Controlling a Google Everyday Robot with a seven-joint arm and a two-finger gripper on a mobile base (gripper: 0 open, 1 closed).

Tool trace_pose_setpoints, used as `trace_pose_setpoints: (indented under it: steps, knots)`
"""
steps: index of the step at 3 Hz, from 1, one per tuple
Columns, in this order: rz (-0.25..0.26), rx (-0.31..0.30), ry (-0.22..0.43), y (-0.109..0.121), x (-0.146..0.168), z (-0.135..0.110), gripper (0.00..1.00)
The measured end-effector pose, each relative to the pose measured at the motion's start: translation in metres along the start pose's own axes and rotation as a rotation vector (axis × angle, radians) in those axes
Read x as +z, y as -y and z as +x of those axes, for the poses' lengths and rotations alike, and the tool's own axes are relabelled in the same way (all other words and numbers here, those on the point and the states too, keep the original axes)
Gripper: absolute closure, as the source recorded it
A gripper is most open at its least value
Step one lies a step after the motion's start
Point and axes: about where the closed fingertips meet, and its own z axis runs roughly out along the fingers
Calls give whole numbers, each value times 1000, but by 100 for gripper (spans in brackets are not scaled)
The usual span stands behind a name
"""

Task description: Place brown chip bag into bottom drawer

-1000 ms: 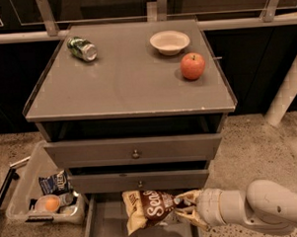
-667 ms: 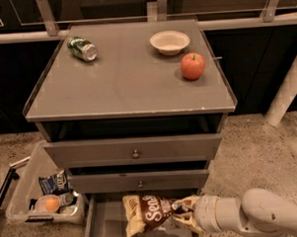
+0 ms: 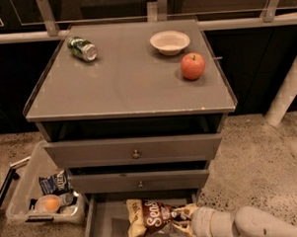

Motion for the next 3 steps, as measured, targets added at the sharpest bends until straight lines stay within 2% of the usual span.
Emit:
trace_pose_setpoints:
  steps: [2,3]
  knots:
    - [38,39,-47,16,58,65,100]
    - [22,79,-93,14,83,98,100]
